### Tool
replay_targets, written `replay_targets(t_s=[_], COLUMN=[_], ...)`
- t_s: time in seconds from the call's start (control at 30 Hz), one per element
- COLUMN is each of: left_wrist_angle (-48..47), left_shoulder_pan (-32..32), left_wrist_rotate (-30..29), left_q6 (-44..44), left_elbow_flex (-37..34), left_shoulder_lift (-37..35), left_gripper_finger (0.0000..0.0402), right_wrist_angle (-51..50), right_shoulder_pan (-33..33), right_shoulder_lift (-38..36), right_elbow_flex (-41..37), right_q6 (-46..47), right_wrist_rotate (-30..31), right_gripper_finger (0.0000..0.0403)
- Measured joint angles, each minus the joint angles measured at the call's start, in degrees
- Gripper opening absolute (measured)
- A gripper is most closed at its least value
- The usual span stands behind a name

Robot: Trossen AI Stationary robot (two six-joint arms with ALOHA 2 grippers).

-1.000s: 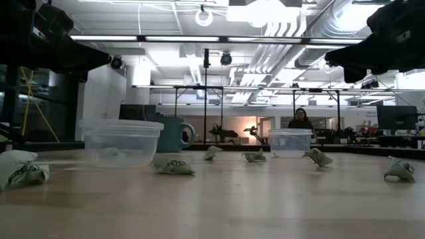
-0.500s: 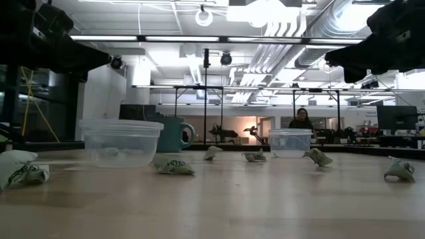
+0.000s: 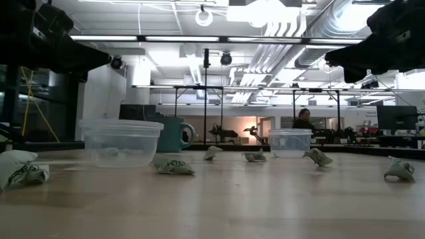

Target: Pick and place items into bin

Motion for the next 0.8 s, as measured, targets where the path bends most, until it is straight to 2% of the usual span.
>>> replay_targets(t_s=[0.57, 0.8], left_wrist_angle=[0.00, 0.00], left_shoulder_pan=[0.00, 0.01], left_wrist_rotate=[-0.02, -0.01], left_q6=[-0.02, -0.02], left_elbow_flex=[0.00, 0.00], left_shoulder_lift=[0.00, 0.02], left_gripper_finger=[0.0092, 0.0092], right_wrist_angle=[0.00, 0.13], right_shoulder_pan=[-0.01, 0.00], right_shoulder_lift=[0.00, 0.00], right_elbow_flex=[0.00, -0.02], right_q6=[-0.01, -4.29], right_wrist_rotate=[0.00, 0.07], right_gripper_finger=[0.0000, 0.0000])
